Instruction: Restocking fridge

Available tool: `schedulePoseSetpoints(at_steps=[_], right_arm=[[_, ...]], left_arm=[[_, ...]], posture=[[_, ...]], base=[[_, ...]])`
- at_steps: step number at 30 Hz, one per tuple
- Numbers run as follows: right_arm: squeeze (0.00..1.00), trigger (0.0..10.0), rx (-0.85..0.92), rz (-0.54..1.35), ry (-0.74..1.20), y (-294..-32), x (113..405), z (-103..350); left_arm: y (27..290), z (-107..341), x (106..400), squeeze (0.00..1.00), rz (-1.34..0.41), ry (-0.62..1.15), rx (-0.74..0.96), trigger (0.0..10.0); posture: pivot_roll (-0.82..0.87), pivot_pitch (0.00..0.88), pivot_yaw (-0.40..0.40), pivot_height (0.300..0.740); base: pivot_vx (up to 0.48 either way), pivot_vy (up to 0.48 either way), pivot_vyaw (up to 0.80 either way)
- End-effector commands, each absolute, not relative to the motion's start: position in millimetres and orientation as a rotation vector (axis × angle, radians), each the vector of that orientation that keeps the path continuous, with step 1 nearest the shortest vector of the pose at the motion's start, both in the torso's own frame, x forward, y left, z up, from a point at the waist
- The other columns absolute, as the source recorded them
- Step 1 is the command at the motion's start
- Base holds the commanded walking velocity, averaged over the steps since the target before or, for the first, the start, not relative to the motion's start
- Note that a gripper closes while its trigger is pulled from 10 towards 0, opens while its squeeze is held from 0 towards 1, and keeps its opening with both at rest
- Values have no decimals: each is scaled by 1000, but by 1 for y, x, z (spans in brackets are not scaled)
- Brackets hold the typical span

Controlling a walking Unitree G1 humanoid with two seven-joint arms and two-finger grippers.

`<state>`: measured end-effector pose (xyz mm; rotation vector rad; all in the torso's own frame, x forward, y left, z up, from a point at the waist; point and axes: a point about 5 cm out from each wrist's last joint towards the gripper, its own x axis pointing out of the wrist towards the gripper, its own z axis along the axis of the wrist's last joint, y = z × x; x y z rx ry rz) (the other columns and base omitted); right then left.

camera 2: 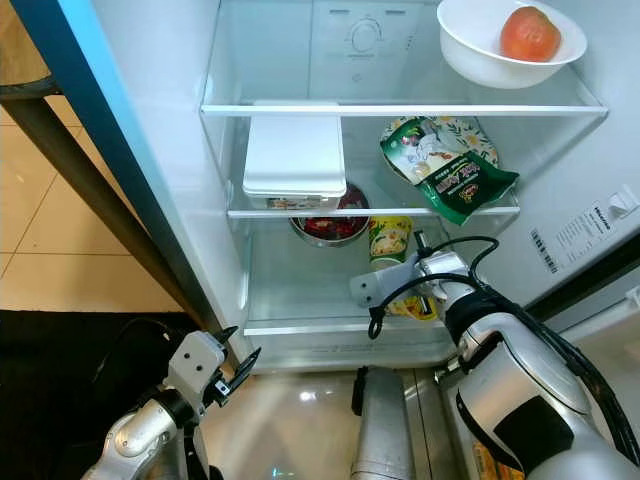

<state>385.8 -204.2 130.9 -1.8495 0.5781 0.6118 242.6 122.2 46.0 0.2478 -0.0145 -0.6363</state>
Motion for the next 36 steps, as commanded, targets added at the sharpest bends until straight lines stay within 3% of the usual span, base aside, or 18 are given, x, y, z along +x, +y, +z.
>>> schedulePoseSetpoints(at_steps=[1,2,5,8,10,11,13,14,15,24,26,36], right_arm=[[690,10000,-1857,621,583,-205,384,127],[855,10000,-1849,607,552,-202,386,129],[784,10000,-1834,578,490,-195,389,133],[784,10000,-1829,568,470,-193,391,135],[584,10000,-1814,551,435,-189,394,141],[584,10000,-1814,551,435,-189,394,141],[380,10000,-1804,542,417,-187,396,146],[380,10000,-1799,538,412,-187,397,148],[306,10000,-1790,534,408,-187,397,150],[188,10000,-1751,531,403,-188,399,157],[0,10000,-1698,557,417,-189,400,161],[0,10000,-1339,712,410,-192,395,182]], left_arm=[[119,39,236,0,-641,3,234,10000],[119,39,235,0,-639,3,233,10000],[118,39,235,0,-638,3,232,10000],[118,39,234,0,-638,3,232,10000],[118,39,234,0,-639,5,230,10000],[118,39,234,0,-639,5,230,10000],[118,38,234,0,-639,6,229,10000],[118,38,234,0,-640,6,229,10000],[118,38,234,0,-640,5,229,10000],[118,38,235,0,-639,6,230,10000],[118,38,235,0,-641,5,230,10000],[117,39,238,0,-643,2,236,10000]], posture=[[39,213,-47,427],[40,214,-47,427],[41,215,-48,427],[41,215,-48,427],[37,215,-49,427],[37,215,-49,427],[36,214,-49,427],[36,214,-49,427],[36,214,-49,427],[33,208,-47,427],[32,206,-45,427],[42,186,-42,427]], base=[[0,0,0],[0,0,0],[0,0,0],[0,0,0],[0,0,0],[0,0,0],[0,0,0],[0,0,0],[0,0,0],[0,0,0],[0,0,0],[0,0,0]])
